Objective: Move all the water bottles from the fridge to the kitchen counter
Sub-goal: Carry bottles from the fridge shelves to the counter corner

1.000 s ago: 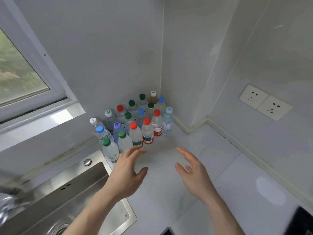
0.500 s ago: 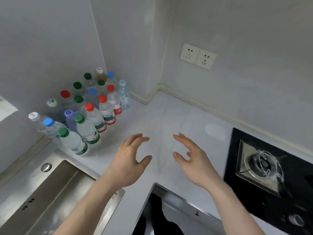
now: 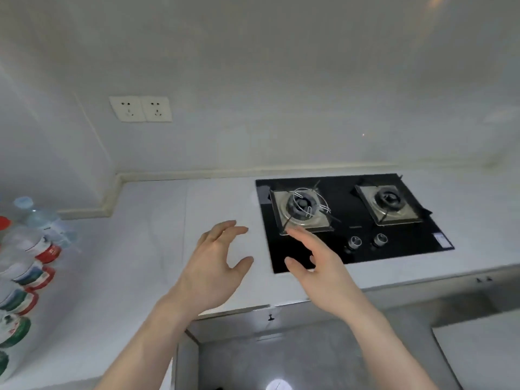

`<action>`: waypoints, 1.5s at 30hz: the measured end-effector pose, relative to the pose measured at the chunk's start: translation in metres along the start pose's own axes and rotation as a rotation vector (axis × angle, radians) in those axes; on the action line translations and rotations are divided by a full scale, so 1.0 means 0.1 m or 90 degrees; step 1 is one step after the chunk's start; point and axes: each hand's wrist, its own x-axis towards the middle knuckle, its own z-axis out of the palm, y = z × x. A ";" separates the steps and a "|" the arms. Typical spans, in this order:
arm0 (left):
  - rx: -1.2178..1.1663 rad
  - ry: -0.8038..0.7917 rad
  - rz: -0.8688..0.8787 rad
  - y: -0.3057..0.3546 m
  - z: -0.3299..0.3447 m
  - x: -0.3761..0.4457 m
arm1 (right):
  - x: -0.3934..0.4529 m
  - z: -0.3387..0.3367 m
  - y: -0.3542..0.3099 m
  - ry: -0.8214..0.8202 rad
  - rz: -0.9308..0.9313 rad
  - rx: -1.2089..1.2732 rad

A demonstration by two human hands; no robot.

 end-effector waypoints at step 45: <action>-0.014 -0.461 0.696 6.74 5.35 0.78 | -3.53 -5.35 3.87 0.711 0.402 0.032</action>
